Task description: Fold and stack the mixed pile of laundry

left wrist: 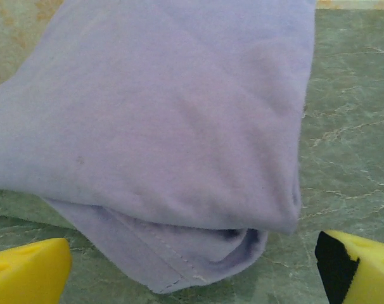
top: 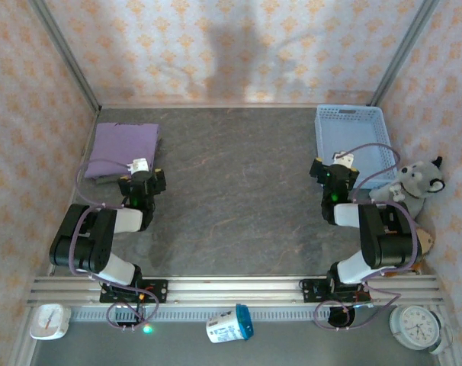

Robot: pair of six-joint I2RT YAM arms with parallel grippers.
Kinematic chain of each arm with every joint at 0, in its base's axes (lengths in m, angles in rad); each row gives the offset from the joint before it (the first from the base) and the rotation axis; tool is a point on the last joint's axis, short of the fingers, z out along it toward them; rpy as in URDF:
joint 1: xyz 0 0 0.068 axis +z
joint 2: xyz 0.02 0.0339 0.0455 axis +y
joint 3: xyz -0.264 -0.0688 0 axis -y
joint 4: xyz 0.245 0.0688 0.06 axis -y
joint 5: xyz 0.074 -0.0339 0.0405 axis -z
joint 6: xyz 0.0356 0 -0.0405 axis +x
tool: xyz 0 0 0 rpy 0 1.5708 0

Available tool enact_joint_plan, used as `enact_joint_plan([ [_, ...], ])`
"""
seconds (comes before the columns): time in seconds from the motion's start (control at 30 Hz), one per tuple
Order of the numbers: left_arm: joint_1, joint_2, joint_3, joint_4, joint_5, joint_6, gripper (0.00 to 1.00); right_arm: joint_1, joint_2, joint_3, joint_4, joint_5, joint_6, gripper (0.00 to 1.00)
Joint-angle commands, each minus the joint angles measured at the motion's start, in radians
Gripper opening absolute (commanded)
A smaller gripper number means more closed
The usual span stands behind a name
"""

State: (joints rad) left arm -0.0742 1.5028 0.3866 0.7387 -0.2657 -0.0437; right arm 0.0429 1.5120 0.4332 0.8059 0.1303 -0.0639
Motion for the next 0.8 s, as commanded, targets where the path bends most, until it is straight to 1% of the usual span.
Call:
enact_joint_plan([
  [0.0, -0.001, -0.011, 0.032, 0.005, 0.014, 0.021, 1.0, -0.006, 0.011, -0.027, -0.003, -0.006, 0.036, 0.99],
  [0.03, 0.0, -0.001, 0.025, 0.035, 0.011, 0.026, 1.0, -0.006, 0.01, -0.025, -0.008, -0.006, 0.037, 0.99],
  [0.1, 0.001, -0.008, 0.035, 0.01, 0.022, 0.024, 1.0, -0.006, 0.01, -0.025, -0.006, -0.008, 0.038, 0.99],
  [0.77, 0.002, -0.009, 0.035, 0.011, 0.025, 0.025, 1.0, -0.006, 0.01, -0.024, -0.007, -0.008, 0.035, 0.99],
])
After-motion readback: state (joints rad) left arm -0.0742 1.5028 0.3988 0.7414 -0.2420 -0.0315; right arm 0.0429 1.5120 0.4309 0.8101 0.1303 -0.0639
